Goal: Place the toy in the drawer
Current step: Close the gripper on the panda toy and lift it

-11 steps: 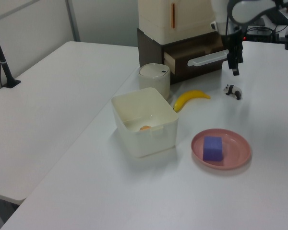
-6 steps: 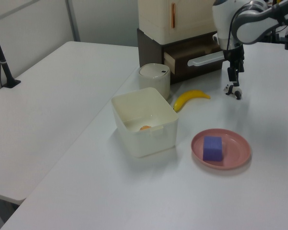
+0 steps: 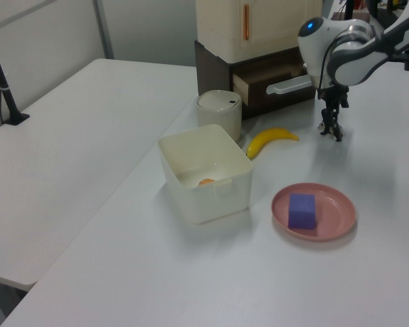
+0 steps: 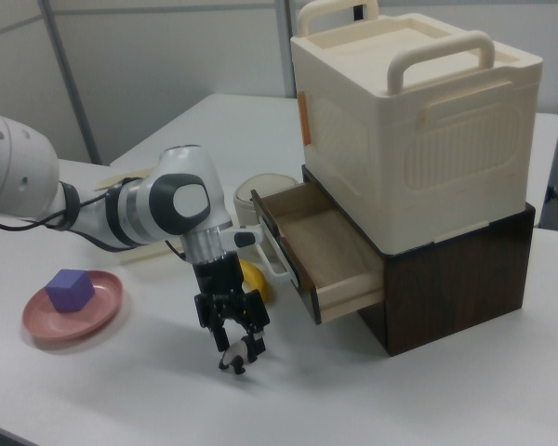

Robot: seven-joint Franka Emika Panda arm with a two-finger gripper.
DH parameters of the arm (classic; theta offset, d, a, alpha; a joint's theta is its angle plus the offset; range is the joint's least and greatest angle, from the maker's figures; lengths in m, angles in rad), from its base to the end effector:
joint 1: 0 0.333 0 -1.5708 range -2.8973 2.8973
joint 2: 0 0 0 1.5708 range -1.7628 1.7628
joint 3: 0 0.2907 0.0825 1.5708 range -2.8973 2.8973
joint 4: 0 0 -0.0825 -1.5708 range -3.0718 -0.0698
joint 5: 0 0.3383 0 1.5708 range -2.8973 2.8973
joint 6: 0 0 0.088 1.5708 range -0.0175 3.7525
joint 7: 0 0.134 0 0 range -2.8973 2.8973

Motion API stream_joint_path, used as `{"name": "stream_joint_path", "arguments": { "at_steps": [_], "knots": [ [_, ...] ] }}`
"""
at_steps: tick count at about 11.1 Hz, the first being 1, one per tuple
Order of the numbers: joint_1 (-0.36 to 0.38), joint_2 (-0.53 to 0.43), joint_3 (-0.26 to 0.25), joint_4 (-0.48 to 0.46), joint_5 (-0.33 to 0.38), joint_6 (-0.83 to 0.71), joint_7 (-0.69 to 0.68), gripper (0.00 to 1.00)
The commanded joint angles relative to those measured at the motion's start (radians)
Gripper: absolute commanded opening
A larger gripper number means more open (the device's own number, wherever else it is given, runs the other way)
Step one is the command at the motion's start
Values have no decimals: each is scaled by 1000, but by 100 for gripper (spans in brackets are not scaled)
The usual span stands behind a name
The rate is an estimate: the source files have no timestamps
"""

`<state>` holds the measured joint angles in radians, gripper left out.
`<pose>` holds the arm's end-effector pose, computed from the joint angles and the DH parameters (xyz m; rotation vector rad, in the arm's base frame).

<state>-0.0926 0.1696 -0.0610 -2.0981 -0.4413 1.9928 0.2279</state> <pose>0.4850 -0.1122 0.3057 2.7183 -0.1942 -0.3556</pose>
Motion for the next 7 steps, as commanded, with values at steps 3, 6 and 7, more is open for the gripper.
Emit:
{"name": "stream_joint_path", "arguments": {
  "at_steps": [3,6,7],
  "knots": [
    [16,68,1,-8,-53,24,64,83],
    [11,70,1,-3,-50,26,65,53],
    [11,70,3,-2,-47,26,65,39]
  ]
}}
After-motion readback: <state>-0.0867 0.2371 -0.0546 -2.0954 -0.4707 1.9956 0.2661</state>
